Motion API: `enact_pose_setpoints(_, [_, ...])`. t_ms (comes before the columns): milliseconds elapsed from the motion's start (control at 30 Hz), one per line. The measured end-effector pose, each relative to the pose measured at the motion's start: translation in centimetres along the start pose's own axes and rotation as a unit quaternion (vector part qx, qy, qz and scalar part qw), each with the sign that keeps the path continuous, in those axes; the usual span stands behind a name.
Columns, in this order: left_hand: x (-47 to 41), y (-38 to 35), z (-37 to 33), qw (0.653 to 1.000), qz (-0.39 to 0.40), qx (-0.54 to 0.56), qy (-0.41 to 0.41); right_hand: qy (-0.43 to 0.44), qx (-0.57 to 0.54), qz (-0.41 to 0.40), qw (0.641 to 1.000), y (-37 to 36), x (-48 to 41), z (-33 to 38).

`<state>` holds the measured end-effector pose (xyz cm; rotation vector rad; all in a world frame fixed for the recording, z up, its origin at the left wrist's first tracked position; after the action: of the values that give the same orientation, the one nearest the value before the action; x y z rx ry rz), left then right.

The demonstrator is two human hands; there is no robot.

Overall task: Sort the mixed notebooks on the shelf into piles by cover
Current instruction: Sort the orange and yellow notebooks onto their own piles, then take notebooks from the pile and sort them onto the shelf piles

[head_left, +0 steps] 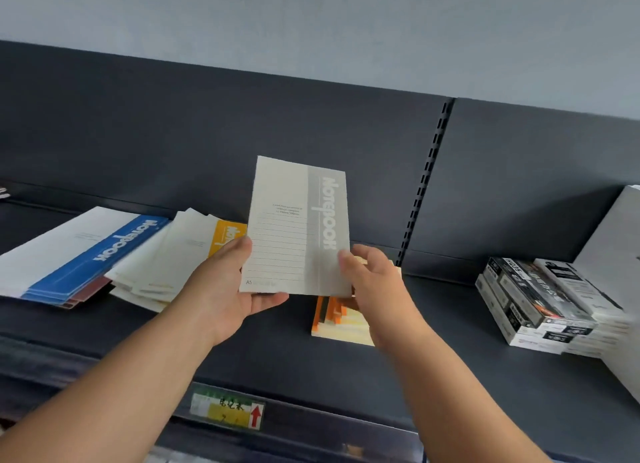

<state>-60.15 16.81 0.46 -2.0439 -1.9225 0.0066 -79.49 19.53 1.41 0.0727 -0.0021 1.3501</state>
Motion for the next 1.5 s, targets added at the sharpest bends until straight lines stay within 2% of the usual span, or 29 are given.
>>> enact_pose_setpoints(100, [0.9, 2.1, -0.4, 0.998, -0.027, -0.052, -0.025, 0.0, 0.015, 0.042, 0.999, -2.9, -0.2, -0.6])
enact_pose_setpoints(167, [1.2, 3.9, -0.8, 0.988, -0.054, -0.135, -0.058, 0.004, 0.026, 0.053, 0.998, -4.6, -0.6, -1.4])
enact_pose_setpoints(267, [1.1, 6.8, -1.3, 0.945, -0.094, -0.292, -0.113, 0.001, 0.037, 0.071, 0.997, -7.5, -1.1, -2.7])
enact_pose_setpoints(433, [-0.8, 11.3, -2.8, 0.847, -0.154, -0.484, -0.157, 0.006, 0.083, 0.073, 0.994, -11.9, -2.2, -3.2])
enact_pose_setpoints(567, [-3.2, 14.2, -4.8, 0.741, -0.195, -0.618, -0.178, -0.004, 0.12, 0.052, 0.991, -15.4, -4.1, -3.0])
enact_pose_setpoints(667, [-5.6, 15.4, -4.4, 0.621, -0.144, -0.756, -0.147, 0.0, 0.271, 0.043, 0.962, -17.7, -5.3, -4.1])
enact_pose_setpoints(733, [-6.7, 16.0, -3.3, 0.587, -0.08, -0.795, -0.132, -0.011, 0.344, 0.06, 0.937, -18.9, -5.2, -5.1])
enact_pose_setpoints(900, [-7.2, 16.8, -2.3, 0.569, -0.019, -0.808, -0.154, -0.004, 0.396, 0.049, 0.917, -19.4, -4.3, -5.6])
enact_pose_setpoints(1067, [-6.8, 17.0, -2.1, 0.583, -0.005, -0.796, -0.16, 0.024, 0.423, 0.029, 0.905, -19.2, -3.5, -4.9])
enact_pose_setpoints(1167, [-6.0, 17.4, -2.8, 0.591, -0.031, -0.788, -0.169, 0.072, 0.437, 0.033, 0.896, -19.5, -2.9, -3.7])
enact_pose_setpoints(1300, [-3.3, 19.3, -4.1, 0.598, -0.089, -0.78, -0.163, 0.149, 0.481, 0.052, 0.862, -21.0, -2.0, -1.6])
enact_pose_setpoints(1400, [-1.0, 21.9, -4.9, 0.573, -0.134, -0.797, -0.135, 0.191, 0.504, 0.08, 0.839, -23.0, -1.5, -0.6])
enact_pose_setpoints(1500, [1.5, 25.3, -6.0, 0.57, -0.198, -0.791, -0.1, 0.216, 0.504, 0.123, 0.827, -25.8, -1.0, -0.2])
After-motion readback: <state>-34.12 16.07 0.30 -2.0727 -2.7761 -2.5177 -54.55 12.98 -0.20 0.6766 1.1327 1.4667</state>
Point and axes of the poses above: each hand's wrist, its own x-axis away from the middle knuckle, its own y-axis out of the back of the hand, z = x × y, the point moved 7 cm from there along -x, towards the middle knuckle, and after that the axes turned 7 degrees about -x, right-handed, at the moved point
